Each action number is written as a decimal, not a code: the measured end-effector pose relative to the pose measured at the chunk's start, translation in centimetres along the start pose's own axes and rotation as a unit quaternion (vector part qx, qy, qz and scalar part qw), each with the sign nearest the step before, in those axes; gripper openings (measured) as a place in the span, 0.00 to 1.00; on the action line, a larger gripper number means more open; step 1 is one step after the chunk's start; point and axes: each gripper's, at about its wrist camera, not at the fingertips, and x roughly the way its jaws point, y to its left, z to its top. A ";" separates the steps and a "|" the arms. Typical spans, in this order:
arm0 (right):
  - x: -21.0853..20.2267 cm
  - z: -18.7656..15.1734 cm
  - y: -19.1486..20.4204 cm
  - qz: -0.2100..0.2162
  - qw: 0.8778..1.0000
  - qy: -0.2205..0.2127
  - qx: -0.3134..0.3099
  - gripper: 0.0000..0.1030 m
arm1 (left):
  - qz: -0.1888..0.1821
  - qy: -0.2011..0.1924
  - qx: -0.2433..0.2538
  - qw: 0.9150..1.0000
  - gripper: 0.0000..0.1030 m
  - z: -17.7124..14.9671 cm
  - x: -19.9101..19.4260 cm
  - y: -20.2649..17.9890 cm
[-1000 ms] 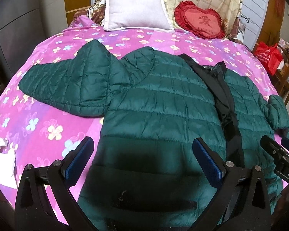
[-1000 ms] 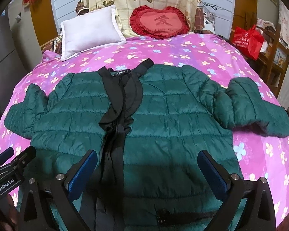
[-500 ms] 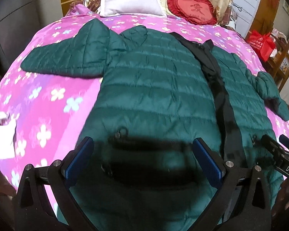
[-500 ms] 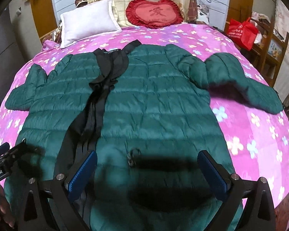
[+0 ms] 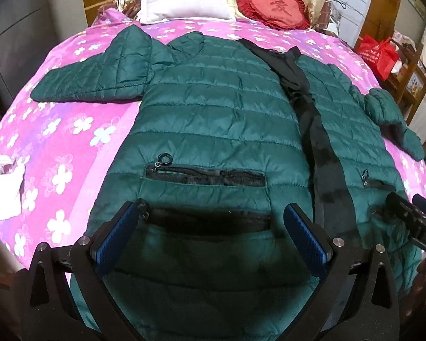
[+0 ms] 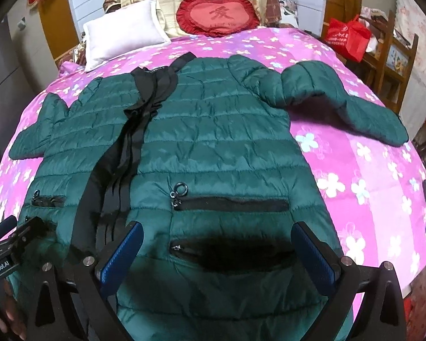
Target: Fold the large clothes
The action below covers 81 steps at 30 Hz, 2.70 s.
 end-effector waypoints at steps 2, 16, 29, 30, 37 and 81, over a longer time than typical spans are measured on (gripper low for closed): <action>0.0 -0.1 -0.1 0.001 1.000 0.001 0.002 1.00 | -0.001 0.000 0.000 1.000 0.99 -0.1 -0.1 -0.1; 0.1 -0.5 0.2 0.009 1.000 0.007 0.007 1.00 | -0.006 0.002 -0.005 1.000 0.99 -1.1 -0.2 -0.2; 0.3 -0.5 -0.1 0.010 1.000 0.007 0.017 1.00 | -0.016 0.006 0.003 1.000 0.99 -1.4 -0.1 -1.4; 0.3 -0.4 -0.2 0.012 1.000 0.007 0.018 1.00 | -0.017 0.006 0.003 1.000 0.99 -1.4 -0.1 -1.4; 0.5 -0.4 -0.2 0.013 1.000 0.008 0.020 1.00 | -0.016 0.008 0.003 1.000 0.99 -1.3 0.0 -1.7; 5.3 7.6 7.5 0.053 0.998 -0.005 -0.030 1.00 | 0.086 -0.030 -0.094 0.991 0.99 9.6 2.8 11.7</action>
